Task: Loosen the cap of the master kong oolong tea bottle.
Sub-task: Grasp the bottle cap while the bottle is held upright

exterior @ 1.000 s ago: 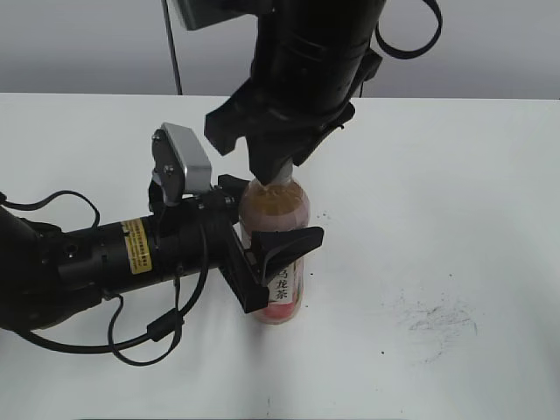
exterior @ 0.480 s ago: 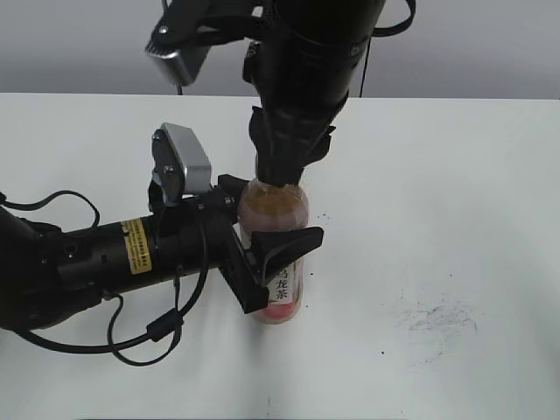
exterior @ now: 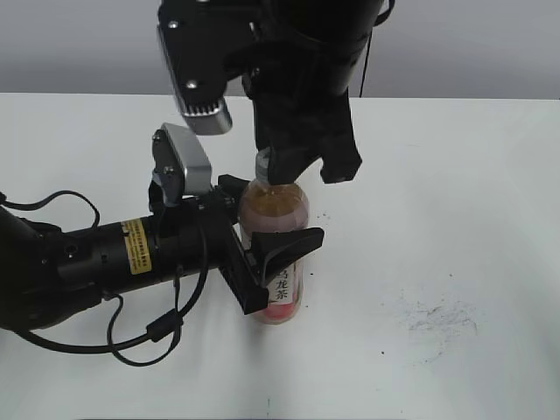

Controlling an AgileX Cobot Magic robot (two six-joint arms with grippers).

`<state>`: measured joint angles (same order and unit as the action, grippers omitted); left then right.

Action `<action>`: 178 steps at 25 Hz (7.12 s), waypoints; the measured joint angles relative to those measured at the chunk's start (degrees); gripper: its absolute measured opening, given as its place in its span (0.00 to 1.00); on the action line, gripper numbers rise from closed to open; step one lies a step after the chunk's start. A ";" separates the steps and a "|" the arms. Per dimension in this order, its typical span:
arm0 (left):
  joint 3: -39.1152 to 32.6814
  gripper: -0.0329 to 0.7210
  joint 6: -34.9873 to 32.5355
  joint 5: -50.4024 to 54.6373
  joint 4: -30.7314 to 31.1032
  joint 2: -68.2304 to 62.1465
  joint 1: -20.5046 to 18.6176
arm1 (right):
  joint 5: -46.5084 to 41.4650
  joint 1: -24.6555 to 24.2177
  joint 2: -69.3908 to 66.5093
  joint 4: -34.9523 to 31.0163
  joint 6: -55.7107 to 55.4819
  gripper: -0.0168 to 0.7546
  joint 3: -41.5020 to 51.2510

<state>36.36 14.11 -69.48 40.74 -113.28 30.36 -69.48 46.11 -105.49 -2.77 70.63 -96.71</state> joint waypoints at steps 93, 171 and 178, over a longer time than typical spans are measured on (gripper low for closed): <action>0.00 0.63 -0.62 -0.22 1.67 0.00 -0.05 | -0.47 0.00 -0.06 -0.67 41.30 0.37 -0.13; 0.00 0.63 -0.61 -0.27 1.83 0.00 -0.05 | -0.42 0.06 -0.06 -1.33 61.03 0.38 -0.13; 0.00 0.63 -0.61 -0.27 1.89 0.00 -0.05 | -0.40 0.06 -0.06 -1.44 51.57 0.40 -0.13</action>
<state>36.36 13.50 -69.75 42.63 -113.28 30.31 -69.88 46.16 -105.55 -4.21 122.20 -96.84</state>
